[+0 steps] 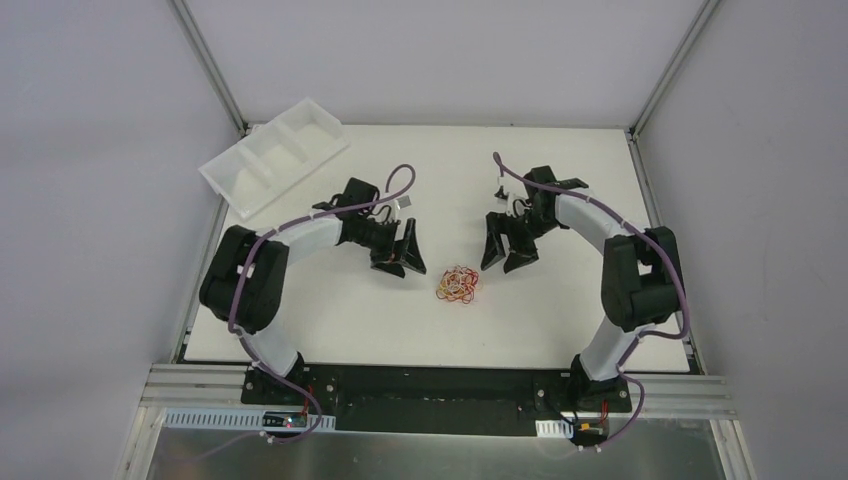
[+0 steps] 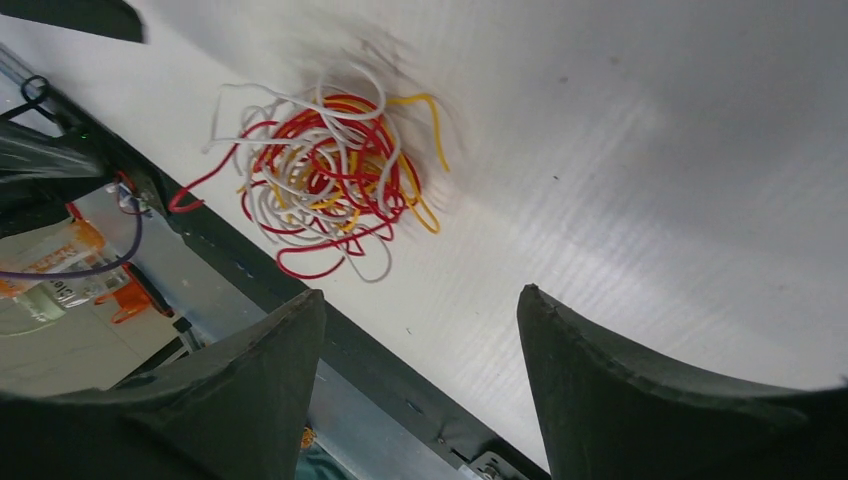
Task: Untangle the cables
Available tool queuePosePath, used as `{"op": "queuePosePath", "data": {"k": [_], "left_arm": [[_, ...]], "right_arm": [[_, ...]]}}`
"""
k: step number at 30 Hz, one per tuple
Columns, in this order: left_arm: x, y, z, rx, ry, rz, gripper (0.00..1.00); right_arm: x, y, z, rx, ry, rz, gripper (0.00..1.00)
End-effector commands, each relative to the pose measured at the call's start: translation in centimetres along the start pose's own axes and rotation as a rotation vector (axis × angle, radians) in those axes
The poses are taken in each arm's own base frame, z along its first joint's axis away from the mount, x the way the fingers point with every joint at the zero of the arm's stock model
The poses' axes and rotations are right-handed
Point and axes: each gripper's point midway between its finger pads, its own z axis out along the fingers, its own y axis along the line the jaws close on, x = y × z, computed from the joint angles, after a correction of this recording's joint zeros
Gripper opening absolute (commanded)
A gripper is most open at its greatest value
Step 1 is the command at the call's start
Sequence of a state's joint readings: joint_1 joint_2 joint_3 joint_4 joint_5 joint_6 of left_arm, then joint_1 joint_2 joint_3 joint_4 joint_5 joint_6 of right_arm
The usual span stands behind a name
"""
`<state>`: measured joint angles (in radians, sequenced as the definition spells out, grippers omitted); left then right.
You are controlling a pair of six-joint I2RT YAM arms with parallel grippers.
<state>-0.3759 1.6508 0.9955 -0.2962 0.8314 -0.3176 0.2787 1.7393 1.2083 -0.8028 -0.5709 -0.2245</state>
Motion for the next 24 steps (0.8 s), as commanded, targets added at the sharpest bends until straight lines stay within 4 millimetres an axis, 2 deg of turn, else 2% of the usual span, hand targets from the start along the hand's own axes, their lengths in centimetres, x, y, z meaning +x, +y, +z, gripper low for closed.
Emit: {"op": "queuePosePath", "data": {"k": [1, 5, 9, 11, 13, 15, 18, 19, 20, 24], "left_arm": [[-0.7, -1.9, 3.8, 0.121, 0.002, -0.023, 0.82], [-1.2, -1.5, 7.0, 0.162, -0.007, -0.072, 0.82], [0.9, -1.2, 9.3, 0.173, 0.048, -0.088, 0.82], [1.8, -1.2, 10.2, 0.171, 0.063, -0.082, 0.81], [1.9, -1.1, 10.8, 0.171, 0.068, -0.089, 0.73], [1.3, -1.4, 10.9, 0.181, 0.067, -0.088, 0.51], [0.6, -2.5, 9.7, 0.207, 0.06, -0.056, 0.2], [0.3, -2.8, 8.9, 0.212, 0.048, -0.044, 0.1], [0.1, -2.8, 7.9, 0.206, 0.031, -0.031, 0.0], [-0.9, -2.0, 2.5, 0.119, -0.069, 0.051, 0.0]], "right_arm": [[-1.3, 2.9, 1.2, -0.143, -0.008, 0.034, 0.74], [-1.6, 4.1, 3.2, -0.219, 0.036, 0.075, 0.74], [-0.7, 4.7, 5.3, -0.254, 0.095, 0.097, 0.71], [-0.2, 4.7, 6.0, -0.264, 0.114, 0.104, 0.66], [0.0, 4.5, 6.4, -0.258, 0.12, 0.107, 0.53], [0.0, 4.4, 6.2, -0.252, 0.117, 0.103, 0.38], [0.4, 4.1, 5.3, -0.225, 0.103, 0.078, 0.16], [0.7, 3.9, 4.7, -0.208, 0.099, 0.075, 0.02], [0.9, 3.6, 4.1, -0.192, 0.089, 0.069, 0.0], [1.2, 1.5, 0.6, -0.108, 0.01, 0.063, 0.0]]}}
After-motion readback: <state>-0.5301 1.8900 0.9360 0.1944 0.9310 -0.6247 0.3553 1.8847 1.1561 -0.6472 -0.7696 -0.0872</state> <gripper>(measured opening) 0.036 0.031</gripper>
